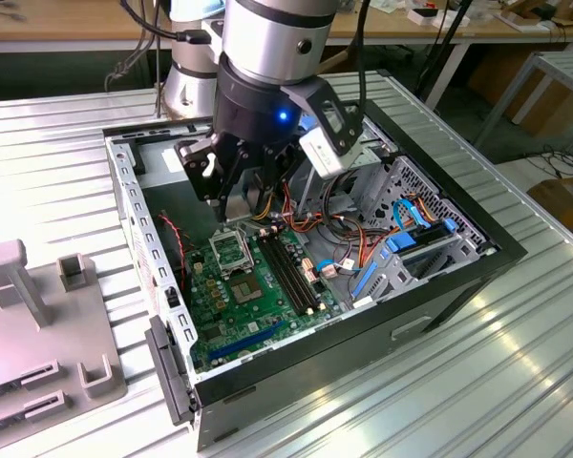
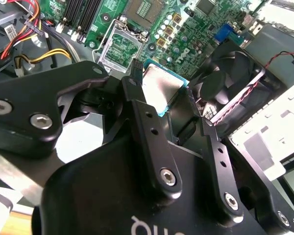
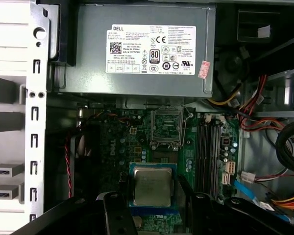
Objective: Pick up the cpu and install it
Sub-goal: 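Place the cpu into insertion slot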
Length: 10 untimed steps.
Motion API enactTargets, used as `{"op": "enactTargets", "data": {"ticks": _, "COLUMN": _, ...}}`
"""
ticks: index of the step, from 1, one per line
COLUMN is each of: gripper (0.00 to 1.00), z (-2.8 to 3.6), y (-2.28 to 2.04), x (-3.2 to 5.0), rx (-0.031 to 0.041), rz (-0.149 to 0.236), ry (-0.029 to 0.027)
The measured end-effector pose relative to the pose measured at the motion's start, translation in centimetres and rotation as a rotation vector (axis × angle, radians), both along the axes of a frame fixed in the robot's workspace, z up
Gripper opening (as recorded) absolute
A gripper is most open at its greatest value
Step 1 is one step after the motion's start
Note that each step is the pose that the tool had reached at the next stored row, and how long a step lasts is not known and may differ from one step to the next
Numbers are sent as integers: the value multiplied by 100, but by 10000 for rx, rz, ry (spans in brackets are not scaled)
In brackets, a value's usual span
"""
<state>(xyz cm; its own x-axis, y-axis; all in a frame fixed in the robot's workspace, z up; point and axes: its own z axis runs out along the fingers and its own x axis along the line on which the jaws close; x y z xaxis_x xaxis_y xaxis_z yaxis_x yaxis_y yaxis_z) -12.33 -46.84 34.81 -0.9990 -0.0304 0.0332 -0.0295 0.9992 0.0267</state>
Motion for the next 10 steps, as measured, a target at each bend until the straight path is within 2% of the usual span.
{"op": "enactTargets", "data": {"ticks": 10, "gripper": 47, "z": -48, "y": 0, "x": 0, "rx": -4, "rz": 1, "ry": -1}}
